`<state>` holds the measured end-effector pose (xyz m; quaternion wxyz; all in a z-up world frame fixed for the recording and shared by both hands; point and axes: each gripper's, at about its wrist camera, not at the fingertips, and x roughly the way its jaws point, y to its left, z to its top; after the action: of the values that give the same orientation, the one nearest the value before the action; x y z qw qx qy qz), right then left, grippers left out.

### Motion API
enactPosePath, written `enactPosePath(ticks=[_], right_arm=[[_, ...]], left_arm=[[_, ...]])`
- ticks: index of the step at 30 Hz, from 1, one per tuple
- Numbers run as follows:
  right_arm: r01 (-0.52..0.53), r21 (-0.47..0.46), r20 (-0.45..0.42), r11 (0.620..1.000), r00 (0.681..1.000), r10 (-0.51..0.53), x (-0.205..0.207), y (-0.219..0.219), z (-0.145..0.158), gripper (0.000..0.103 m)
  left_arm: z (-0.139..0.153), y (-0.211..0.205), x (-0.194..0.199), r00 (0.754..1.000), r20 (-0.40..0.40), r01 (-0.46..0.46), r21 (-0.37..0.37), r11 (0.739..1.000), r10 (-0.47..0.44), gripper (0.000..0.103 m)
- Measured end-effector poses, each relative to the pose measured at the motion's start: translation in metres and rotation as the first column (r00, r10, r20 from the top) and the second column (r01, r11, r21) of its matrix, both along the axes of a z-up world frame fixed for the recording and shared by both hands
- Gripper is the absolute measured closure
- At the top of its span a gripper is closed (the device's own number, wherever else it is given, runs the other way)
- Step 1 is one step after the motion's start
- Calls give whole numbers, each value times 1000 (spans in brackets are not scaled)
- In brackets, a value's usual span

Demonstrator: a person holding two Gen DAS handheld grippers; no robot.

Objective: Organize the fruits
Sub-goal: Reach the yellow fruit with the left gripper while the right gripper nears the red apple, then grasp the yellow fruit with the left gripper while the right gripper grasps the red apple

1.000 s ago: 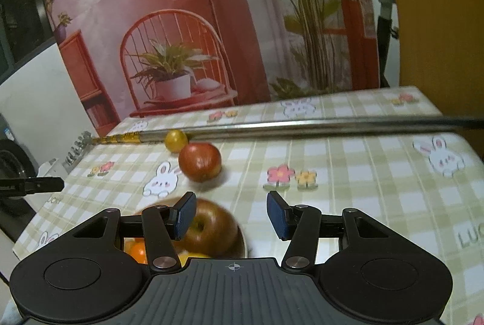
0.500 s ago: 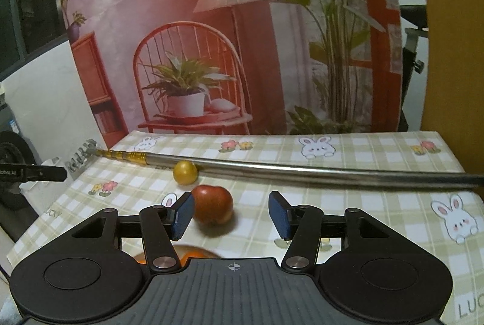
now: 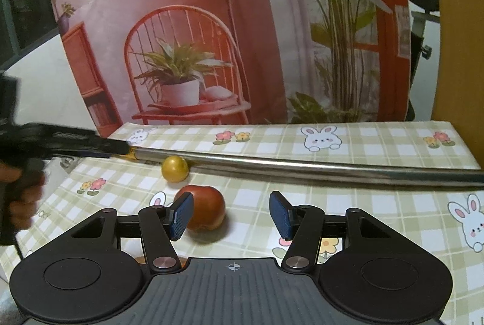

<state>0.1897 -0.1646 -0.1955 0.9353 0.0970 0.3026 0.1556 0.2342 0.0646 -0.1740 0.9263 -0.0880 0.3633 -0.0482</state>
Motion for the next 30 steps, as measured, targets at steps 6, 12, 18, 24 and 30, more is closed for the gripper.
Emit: enactPosePath(ticks=[6,12,18,24,30], right_arm=[[15,14,-18,1000,1000,-14,7,-7,-9,51],[18,14,-29,1000,999,-18,9,-13,-16,51],[32,30,-50,999,998,-30,12,-19,-23,51],[33,34,-57,999,998,-31,12,-19,-24,51],[14,19,-68,1000,998,-13,16,-17,-24,51]], left_arm=[[-37,-6,55,989,-129,-78,-88,993,67,51],[-63,-3,82,968,-212,-161,-112,981,135,51],[-73,-3,94,960,-238,-181,-125,975,148,51],[-80,-1,97,953,-257,-196,-133,972,157,56],[-74,1,82,965,-224,-159,-95,983,134,56]])
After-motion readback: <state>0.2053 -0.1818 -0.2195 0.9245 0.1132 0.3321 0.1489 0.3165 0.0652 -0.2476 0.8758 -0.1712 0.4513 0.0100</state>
